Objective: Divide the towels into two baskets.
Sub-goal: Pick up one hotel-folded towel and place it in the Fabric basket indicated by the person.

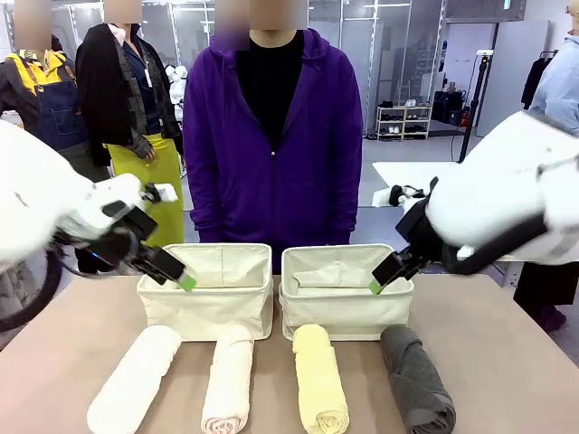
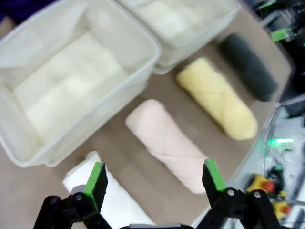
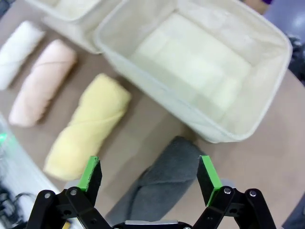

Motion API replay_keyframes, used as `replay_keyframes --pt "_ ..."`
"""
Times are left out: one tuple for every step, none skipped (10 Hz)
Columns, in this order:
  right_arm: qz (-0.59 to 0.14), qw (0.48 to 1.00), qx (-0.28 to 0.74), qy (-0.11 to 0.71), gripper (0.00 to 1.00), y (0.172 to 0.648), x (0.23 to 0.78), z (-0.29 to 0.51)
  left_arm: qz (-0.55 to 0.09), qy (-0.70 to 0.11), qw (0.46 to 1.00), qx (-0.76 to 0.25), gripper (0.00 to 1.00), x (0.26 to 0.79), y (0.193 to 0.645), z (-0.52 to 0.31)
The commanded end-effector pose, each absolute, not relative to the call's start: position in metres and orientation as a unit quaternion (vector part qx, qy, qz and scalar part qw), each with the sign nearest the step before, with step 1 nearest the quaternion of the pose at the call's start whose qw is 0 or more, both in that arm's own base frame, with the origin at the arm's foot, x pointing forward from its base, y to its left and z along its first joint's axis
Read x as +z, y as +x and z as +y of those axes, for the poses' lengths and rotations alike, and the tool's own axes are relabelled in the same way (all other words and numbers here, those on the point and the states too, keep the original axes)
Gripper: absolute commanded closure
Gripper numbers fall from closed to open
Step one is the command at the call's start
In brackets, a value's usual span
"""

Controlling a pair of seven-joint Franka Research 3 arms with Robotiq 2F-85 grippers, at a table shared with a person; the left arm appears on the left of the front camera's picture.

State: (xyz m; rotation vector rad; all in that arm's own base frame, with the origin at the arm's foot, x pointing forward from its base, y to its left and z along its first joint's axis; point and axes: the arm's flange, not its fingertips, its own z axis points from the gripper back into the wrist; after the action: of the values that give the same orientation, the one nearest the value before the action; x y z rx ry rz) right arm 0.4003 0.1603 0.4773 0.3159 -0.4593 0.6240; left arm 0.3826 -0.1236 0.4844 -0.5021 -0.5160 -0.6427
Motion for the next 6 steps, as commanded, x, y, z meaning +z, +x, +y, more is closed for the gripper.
replay_keyframes --pt "-0.185 0.905 0.278 0.263 0.00 0.406 0.492 0.123 -0.226 -0.342 0.870 -0.275 0.00 0.490 0.394 -0.076" --pt "-0.174 0.886 0.256 0.346 0.00 0.404 0.498 0.108 -0.220 -0.393 0.859 -0.243 0.00 0.488 0.395 -0.056" --pt "-0.166 0.868 0.231 0.407 0.00 0.401 0.498 0.090 -0.222 -0.447 0.840 -0.215 0.00 0.485 0.391 -0.035" --pt "-0.173 0.846 0.184 0.470 0.00 0.395 0.496 0.059 -0.236 -0.492 0.820 -0.173 0.00 0.479 0.383 -0.006" --pt "-0.180 0.831 0.158 0.503 0.00 0.389 0.494 0.035 -0.246 -0.513 0.809 -0.146 0.00 0.475 0.376 0.016" --pt "-0.190 0.821 0.128 0.522 0.00 0.381 0.490 0.003 -0.267 -0.533 0.795 -0.113 0.00 0.471 0.365 0.043"
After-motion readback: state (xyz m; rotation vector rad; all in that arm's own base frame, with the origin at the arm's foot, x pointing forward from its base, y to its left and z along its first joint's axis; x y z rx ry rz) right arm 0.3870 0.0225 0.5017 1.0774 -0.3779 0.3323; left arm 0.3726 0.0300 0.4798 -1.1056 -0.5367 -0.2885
